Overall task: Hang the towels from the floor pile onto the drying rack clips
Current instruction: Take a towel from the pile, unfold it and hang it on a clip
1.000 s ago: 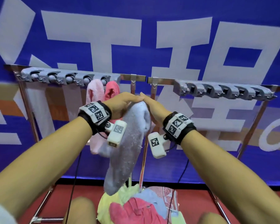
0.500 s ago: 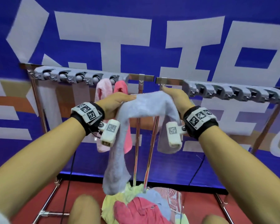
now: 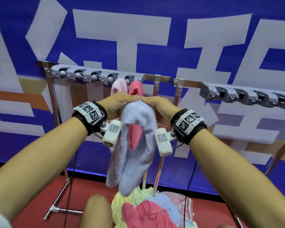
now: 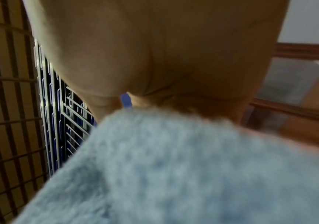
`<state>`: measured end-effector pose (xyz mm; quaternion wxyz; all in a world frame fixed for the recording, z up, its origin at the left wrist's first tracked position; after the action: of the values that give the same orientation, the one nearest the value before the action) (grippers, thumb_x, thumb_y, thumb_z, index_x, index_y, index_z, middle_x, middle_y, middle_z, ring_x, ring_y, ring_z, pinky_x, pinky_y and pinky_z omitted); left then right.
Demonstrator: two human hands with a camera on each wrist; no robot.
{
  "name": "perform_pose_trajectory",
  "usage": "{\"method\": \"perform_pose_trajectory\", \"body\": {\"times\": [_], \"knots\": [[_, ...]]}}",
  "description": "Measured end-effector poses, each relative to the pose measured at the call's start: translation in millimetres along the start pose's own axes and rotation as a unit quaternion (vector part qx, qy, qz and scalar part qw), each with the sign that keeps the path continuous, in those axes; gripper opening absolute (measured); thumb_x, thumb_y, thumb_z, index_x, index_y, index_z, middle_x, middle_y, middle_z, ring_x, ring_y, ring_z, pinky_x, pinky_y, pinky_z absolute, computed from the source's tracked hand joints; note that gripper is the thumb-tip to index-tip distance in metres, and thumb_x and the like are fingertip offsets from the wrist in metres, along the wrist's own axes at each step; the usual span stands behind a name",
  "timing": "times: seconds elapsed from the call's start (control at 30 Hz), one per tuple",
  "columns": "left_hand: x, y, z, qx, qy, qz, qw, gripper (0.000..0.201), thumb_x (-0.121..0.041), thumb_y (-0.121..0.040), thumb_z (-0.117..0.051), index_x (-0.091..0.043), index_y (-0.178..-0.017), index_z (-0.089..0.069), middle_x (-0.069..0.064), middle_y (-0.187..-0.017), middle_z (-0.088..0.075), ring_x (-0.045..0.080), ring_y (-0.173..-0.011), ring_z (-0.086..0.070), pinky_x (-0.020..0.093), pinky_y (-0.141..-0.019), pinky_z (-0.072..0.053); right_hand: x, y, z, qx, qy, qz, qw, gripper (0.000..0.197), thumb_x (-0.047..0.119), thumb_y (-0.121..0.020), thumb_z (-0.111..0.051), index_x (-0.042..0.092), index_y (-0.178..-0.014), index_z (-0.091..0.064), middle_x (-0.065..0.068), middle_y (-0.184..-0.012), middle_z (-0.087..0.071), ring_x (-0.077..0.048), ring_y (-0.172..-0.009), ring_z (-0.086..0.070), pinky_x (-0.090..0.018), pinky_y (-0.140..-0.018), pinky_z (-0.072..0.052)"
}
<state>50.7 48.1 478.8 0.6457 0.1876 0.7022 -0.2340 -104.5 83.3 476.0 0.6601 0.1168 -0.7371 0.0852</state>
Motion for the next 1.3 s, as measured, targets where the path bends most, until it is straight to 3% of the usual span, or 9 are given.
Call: {"method": "perform_pose_trajectory", "body": {"times": [0.1, 0.17, 0.23, 0.3, 0.47, 0.63, 0.83, 1.07, 1.3], "knots": [[3, 6, 19, -0.010, 0.036, 0.006, 0.999, 0.035, -0.020, -0.090, -0.063, 0.006, -0.113, -0.064, 0.017, -0.101, -0.070, 0.027, -0.093, -0.068, 0.036, -0.082, -0.058, 1, -13, -16, -0.006, -0.006, 0.009, 1.000, 0.054, 0.028, -0.089, -0.064, -0.008, -0.129, -0.055, -0.025, -0.132, -0.058, -0.037, -0.128, -0.052, -0.049, -0.113, -0.037], [1, 9, 31, -0.029, 0.052, 0.003, 0.998, 0.030, -0.019, -0.093, -0.059, 0.006, -0.107, -0.064, 0.016, -0.092, -0.071, 0.026, -0.082, -0.070, 0.033, -0.072, -0.059, -2, -23, -25, 0.014, -0.015, 0.003, 1.000, 0.045, 0.026, -0.088, -0.066, -0.004, -0.121, -0.061, -0.022, -0.123, -0.065, -0.037, -0.120, -0.059, -0.048, -0.107, -0.044], [1, 8, 46, -0.045, 0.074, -0.004, 0.996, 0.031, -0.019, -0.094, -0.057, 0.009, -0.108, -0.063, 0.017, -0.094, -0.070, 0.025, -0.082, -0.070, 0.032, -0.073, -0.059, -2, -36, -31, 0.014, -0.004, 0.026, 1.000, 0.012, 0.018, -0.088, -0.067, 0.006, -0.092, -0.065, -0.011, -0.090, -0.071, -0.027, -0.090, -0.067, -0.039, -0.084, -0.052], [3, 6, 61, -0.065, 0.081, -0.014, 0.995, 0.038, -0.018, -0.094, -0.060, 0.013, -0.116, -0.060, 0.020, -0.103, -0.068, 0.028, -0.092, -0.067, 0.035, -0.082, -0.057, 1, -47, -37, -0.001, 0.007, 0.055, 0.998, 0.019, 0.007, -0.091, -0.062, 0.014, -0.073, -0.061, -0.003, -0.070, -0.066, -0.019, -0.069, -0.061, -0.032, -0.068, -0.051], [-1, -3, 101, -0.163, 0.006, -0.068, 0.984, 0.019, -0.008, -0.096, -0.057, -0.008, -0.077, -0.057, 0.000, -0.062, -0.064, 0.011, -0.056, -0.061, 0.023, -0.055, -0.051, 6, -82, -63, -0.018, 0.009, 0.048, 0.999, 0.015, 0.000, -0.090, -0.060, 0.012, -0.100, -0.061, -0.008, -0.089, -0.065, -0.021, -0.084, -0.063, -0.037, -0.084, -0.053], [-2, -8, 141, -0.209, -0.046, -0.082, 0.973, 0.018, -0.007, -0.095, -0.061, -0.009, -0.078, -0.056, 0.000, -0.064, -0.061, 0.007, -0.053, -0.057, 0.018, -0.053, -0.048, 14, -121, -92, -0.019, 0.050, 0.020, 0.998, 0.021, 0.001, -0.090, -0.061, 0.017, -0.104, -0.059, -0.004, -0.088, -0.061, -0.018, -0.078, -0.057, -0.029, -0.066, -0.047], [-5, -8, 184, -0.315, -0.082, -0.110, 0.939, 0.019, -0.011, -0.091, -0.069, -0.015, -0.076, -0.059, 0.000, -0.072, -0.059, 0.006, -0.062, -0.053, 0.021, -0.061, -0.047, 25, -162, -118, -0.036, 0.086, 0.016, 0.995, 0.031, -0.003, -0.087, -0.054, 0.022, -0.072, -0.045, -0.001, -0.067, -0.046, -0.016, -0.055, -0.042, -0.023, -0.051, -0.032], [-8, 6, 214, -0.348, -0.036, -0.212, 0.912, 0.004, -0.015, -0.086, -0.061, -0.016, -0.083, -0.064, -0.002, -0.081, -0.064, 0.007, -0.073, -0.058, 0.022, -0.070, -0.048, 49, -192, -133, -0.076, 0.033, 0.003, 0.997, 0.023, 0.005, -0.082, -0.051, 0.019, -0.068, -0.039, -0.001, -0.061, -0.036, -0.018, -0.042, -0.045, -0.025, -0.050, -0.045], [5, -4, 216, -0.247, -0.017, -0.258, 0.934, 0.064, -0.003, -0.060, -0.048, -0.006, -0.123, -0.056, 0.013, -0.120, -0.062, 0.022, -0.117, -0.058, 0.033, -0.103, -0.046, 71, -214, -131, -0.112, 0.093, 0.064, 0.987, 0.039, -0.005, -0.076, -0.045, 0.021, -0.061, -0.020, 0.005, -0.052, -0.025, -0.017, -0.055, -0.022, -0.028, -0.056, -0.021]]}}
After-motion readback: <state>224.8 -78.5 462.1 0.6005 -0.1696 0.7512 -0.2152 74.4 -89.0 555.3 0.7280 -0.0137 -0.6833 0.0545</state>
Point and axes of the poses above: each hand's wrist, its own y-axis away from the middle knuckle, its own z-axis out of the back of the hand, x = y × z, the point moved 2 cm from there along -y, towards the middle knuckle
